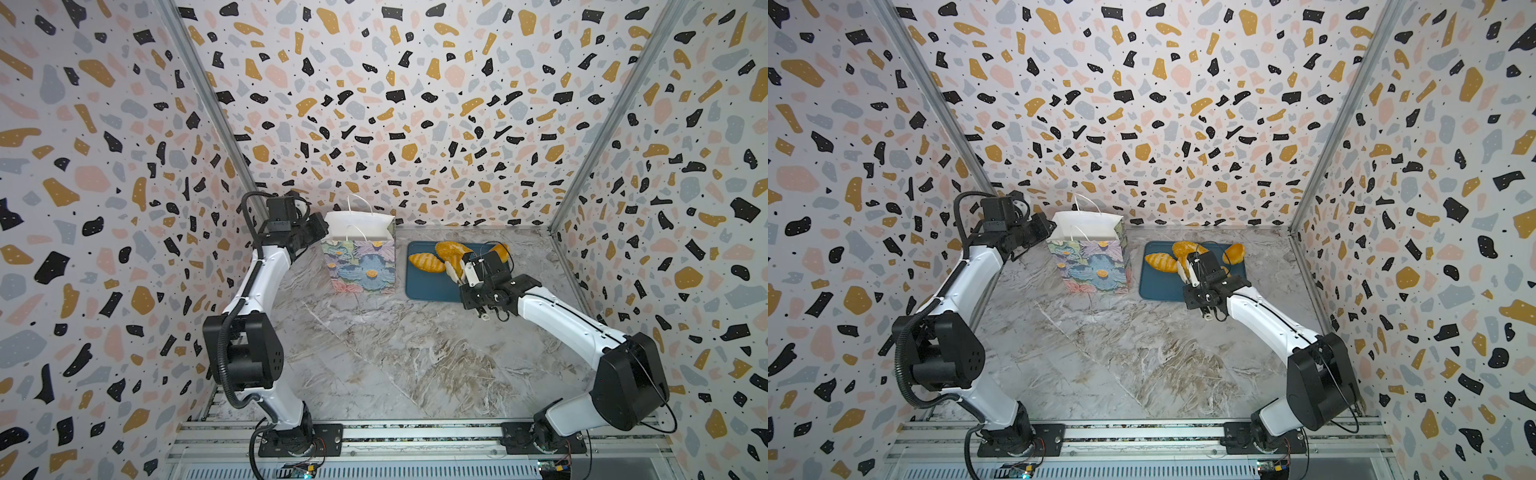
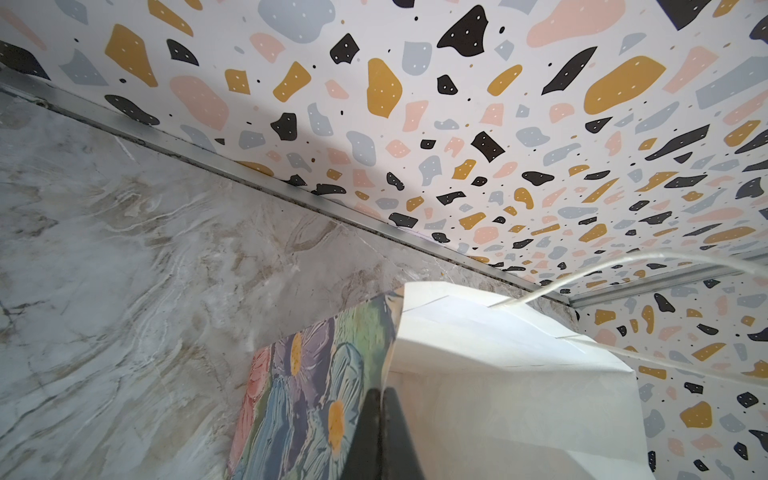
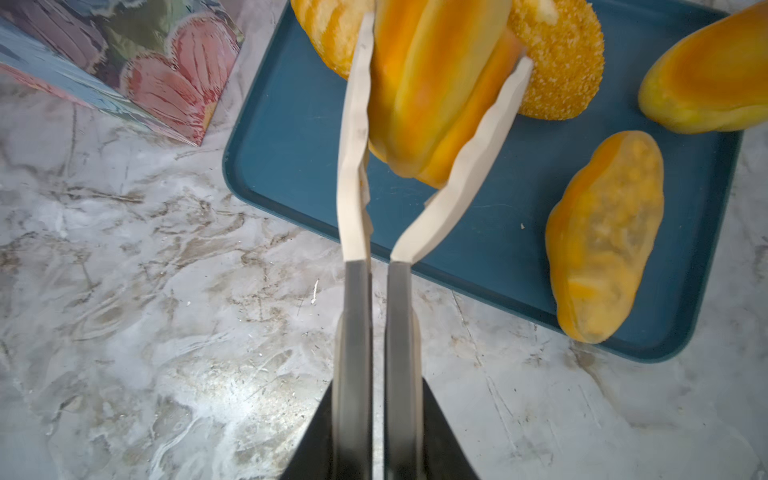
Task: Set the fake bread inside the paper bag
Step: 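Lift the shell-shaped bun with the tongs off the tray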
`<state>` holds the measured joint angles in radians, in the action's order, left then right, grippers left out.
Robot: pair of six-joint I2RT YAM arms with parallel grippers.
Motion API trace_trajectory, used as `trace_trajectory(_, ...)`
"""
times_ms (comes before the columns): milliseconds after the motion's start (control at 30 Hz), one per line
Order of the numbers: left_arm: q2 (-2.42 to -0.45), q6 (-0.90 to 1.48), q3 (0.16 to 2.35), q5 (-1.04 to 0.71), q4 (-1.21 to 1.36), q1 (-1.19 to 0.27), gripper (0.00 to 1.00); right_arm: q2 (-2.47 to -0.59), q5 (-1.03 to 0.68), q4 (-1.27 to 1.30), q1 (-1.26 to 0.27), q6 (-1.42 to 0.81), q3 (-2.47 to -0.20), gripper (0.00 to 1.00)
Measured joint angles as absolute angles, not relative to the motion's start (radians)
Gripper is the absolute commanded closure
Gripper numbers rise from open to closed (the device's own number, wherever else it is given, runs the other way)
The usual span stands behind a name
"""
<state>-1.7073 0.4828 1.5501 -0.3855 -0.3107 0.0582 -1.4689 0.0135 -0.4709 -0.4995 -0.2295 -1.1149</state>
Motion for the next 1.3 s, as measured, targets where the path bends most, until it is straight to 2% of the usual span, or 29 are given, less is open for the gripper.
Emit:
trace_trajectory(467, -1.707, 0.483, 1.55, -0.385, -0.31, 0.058, 1.0, -1.388, -0.047, -0.395, -0.514, -0.28, -1.114, 0.82)
trace_trajectory(1300, -1.707, 0.483, 1.549, -0.386, -0.308, 0.058, 1.0, -1.385, -0.091, -0.242, -0.587, -0.336, -1.118, 0.83)
